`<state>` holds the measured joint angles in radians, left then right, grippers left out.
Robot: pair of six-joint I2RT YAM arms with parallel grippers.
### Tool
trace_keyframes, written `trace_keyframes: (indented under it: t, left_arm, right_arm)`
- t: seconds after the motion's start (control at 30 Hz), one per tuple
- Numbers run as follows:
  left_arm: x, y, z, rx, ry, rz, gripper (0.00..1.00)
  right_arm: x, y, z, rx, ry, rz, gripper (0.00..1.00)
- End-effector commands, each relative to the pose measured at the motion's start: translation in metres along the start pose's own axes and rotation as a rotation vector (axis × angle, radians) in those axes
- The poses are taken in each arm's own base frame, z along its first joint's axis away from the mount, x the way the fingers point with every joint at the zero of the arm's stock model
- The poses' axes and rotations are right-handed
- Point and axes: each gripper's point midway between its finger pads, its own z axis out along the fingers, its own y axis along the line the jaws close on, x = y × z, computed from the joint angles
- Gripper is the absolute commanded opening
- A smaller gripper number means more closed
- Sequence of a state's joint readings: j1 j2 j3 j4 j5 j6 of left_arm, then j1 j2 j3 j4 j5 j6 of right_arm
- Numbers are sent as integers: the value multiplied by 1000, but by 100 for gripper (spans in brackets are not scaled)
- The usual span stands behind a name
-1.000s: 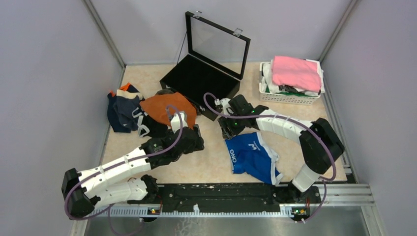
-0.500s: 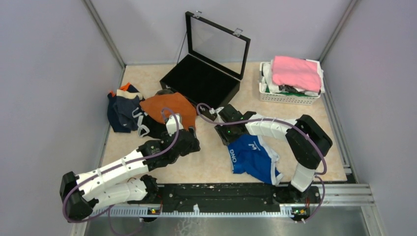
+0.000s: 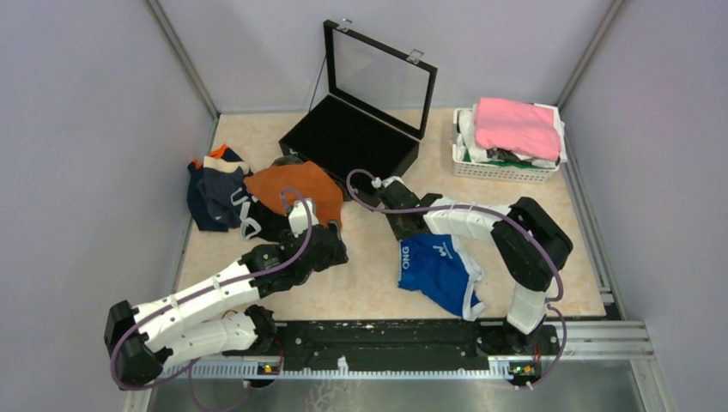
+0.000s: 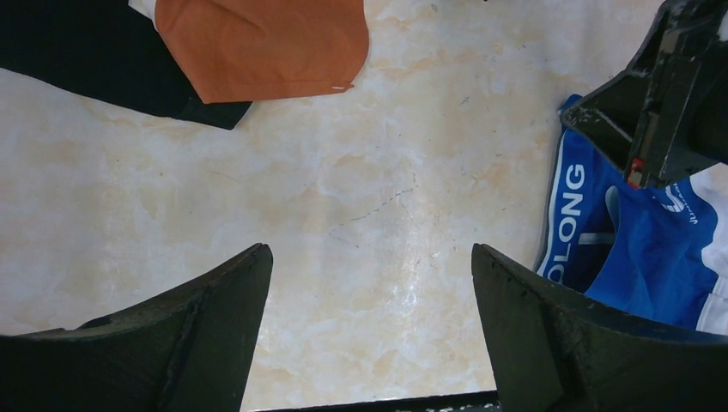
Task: Roll the underwear
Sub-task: Flatten out the underwear at the center of the board.
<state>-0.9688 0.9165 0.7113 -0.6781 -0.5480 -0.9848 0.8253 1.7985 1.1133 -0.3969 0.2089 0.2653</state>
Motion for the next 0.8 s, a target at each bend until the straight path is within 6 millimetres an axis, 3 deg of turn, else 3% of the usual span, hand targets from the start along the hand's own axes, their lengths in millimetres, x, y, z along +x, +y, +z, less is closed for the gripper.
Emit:
trace_keyframes:
  t: [0.0,0.17,0.33,0.43,0.5,0.6,0.77]
  left_arm:
    - [-11,-1,2,5,-43,4,92]
    - [-20,-6,3,17,-60,27,92]
    - [-27,-17,9,46,-69,53,93]
    - [-31,-29,16,85,-61,64,93]
    - [-33,-44,21,136,-53,80,93]
    - [-32,-78,28,267,-30,129,93]
    - [-13,-148,28,514,76,249,91]
  right_arm:
    - [-27,-37,4,125,-118,219,0]
    - [-27,-95,-4,146,-207,560,0]
    - [8,-143,-31,168,-305,832,0]
    - [22,-148,-53,153,-356,892,16]
    - [26,-144,-67,124,-382,901,30]
    - [25,-151,-90,142,-434,885,44]
    - [21,-171,-111,232,-429,823,54]
